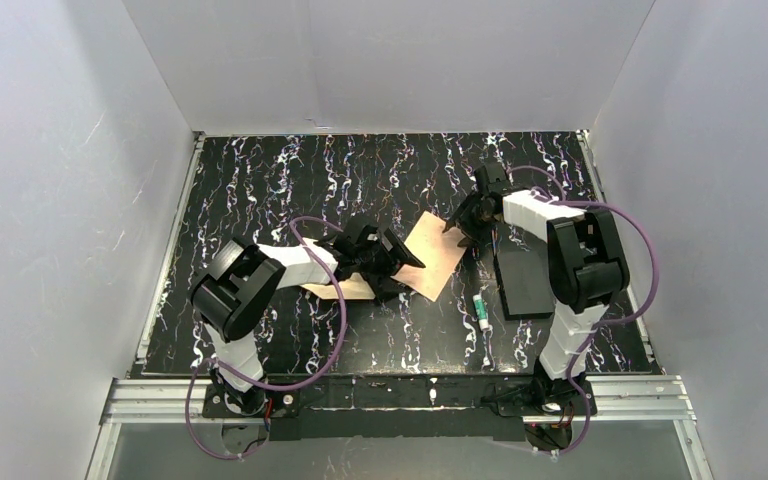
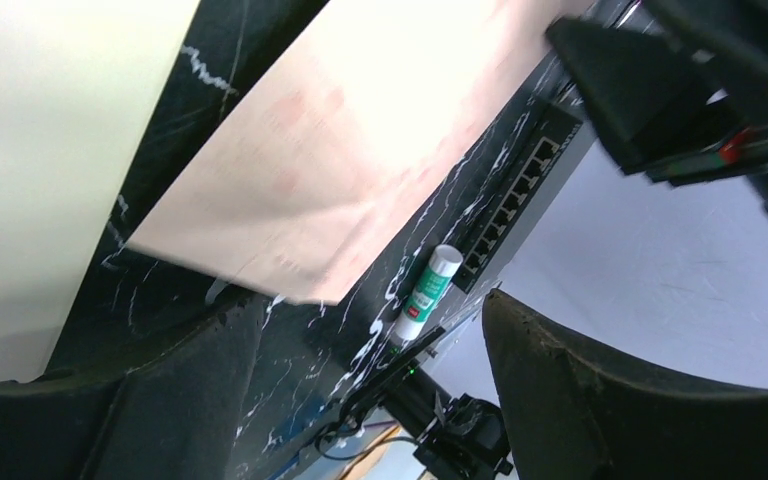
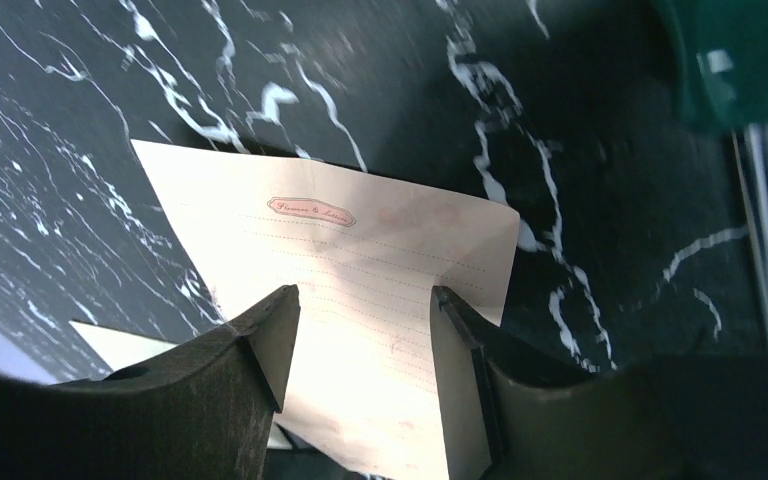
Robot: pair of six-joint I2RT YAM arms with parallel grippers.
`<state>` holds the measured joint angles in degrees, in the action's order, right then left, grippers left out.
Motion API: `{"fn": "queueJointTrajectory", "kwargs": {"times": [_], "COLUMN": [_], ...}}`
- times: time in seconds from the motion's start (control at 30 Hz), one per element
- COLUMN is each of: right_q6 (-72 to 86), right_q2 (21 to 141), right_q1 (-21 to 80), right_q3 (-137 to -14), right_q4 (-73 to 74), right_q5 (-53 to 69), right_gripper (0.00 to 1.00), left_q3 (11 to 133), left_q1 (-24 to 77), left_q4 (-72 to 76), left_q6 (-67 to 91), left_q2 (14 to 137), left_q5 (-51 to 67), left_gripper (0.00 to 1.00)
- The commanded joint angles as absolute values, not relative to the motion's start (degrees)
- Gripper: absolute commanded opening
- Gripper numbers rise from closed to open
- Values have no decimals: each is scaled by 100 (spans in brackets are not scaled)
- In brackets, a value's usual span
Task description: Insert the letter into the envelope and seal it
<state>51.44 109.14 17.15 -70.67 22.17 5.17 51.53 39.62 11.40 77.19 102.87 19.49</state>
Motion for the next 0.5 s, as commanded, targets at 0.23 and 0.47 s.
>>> {"fn": "queueJointTrajectory", "kwargs": {"times": [0.23, 0.47], "right_q6": [5797, 5980], "right_q2": [10928, 10794], "right_q1": [1725, 1714], "right_q3": [-6152, -5878], "right_q4": [3047, 2770], "right_q5": [527, 850], "right_gripper": [61, 61], "left_q3": [4631, 4524], "left_q1": [3910, 3721], "left_q4": [1982, 2291], "left_q6": [7772, 8314], "left_q2": [10320, 9791], "left_q5": [1133, 1215], "left_gripper": [73, 72]}}
